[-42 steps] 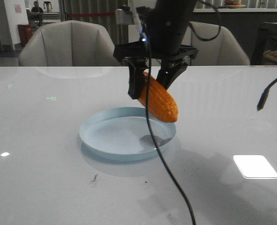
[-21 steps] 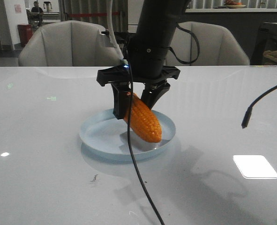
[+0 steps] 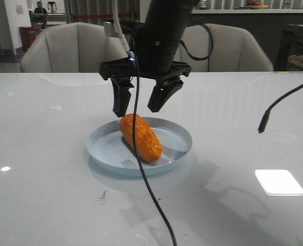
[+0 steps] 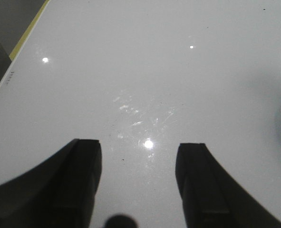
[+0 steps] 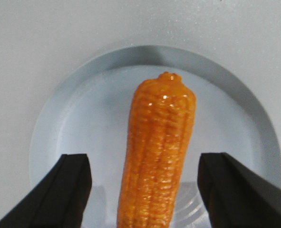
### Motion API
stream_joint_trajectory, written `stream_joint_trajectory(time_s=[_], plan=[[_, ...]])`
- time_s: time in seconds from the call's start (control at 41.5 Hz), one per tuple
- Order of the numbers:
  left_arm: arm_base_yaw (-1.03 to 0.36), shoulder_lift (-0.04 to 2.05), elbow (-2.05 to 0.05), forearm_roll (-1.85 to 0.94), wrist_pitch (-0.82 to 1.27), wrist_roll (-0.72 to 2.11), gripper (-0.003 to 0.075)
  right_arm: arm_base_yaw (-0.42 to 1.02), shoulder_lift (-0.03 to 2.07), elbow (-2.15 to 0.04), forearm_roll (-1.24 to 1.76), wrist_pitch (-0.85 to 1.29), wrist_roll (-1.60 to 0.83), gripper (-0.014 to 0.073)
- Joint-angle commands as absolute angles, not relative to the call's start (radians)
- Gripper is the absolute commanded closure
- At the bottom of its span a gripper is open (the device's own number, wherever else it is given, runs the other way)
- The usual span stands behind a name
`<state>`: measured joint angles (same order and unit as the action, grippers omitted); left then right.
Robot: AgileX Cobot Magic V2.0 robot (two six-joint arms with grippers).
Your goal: Place corn on plate with both arms
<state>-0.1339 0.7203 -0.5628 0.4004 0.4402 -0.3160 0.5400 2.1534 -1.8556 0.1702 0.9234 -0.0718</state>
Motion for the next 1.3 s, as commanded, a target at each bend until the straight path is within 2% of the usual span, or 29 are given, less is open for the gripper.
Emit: stream_joint_trajectory(time_s=[0.0,0.409,0.698,0.891,1.06,1.276], plan=[[-0.138,0.715,-0.593,0.413,0.372,-0.32,0.0299,0.538,2.069,-1.909,0.187,0.954,-0.085,0.0017],[-0.138,0.715,-0.593,0.413,0.369,-0.32,0.0299,0.496,1.808,-1.956,0.047,1.019,-0.083,0.0017],[-0.138,0.715,-0.593,0.413,0.369,-0.32,0.0299,0.348,1.536,-1.907,0.014,1.044,-0.084,0.0017],[-0.138,0.715,-0.593,0.413,0.369,-0.32,0.0299,0.207,1.307,-1.681,0.0,0.983,-0.084,0.0017],[-0.138,0.715,-0.593,0.413,0.369,-0.32,0.0299,0.09,1.059,-1.345,0.0,0.846,-0.076,0.0017],[-0.138,0.715,-0.593,0.413,0.369,-0.32,0.0299,0.023,0.795,-1.001,0.0,0.786,-0.076,0.0017]])
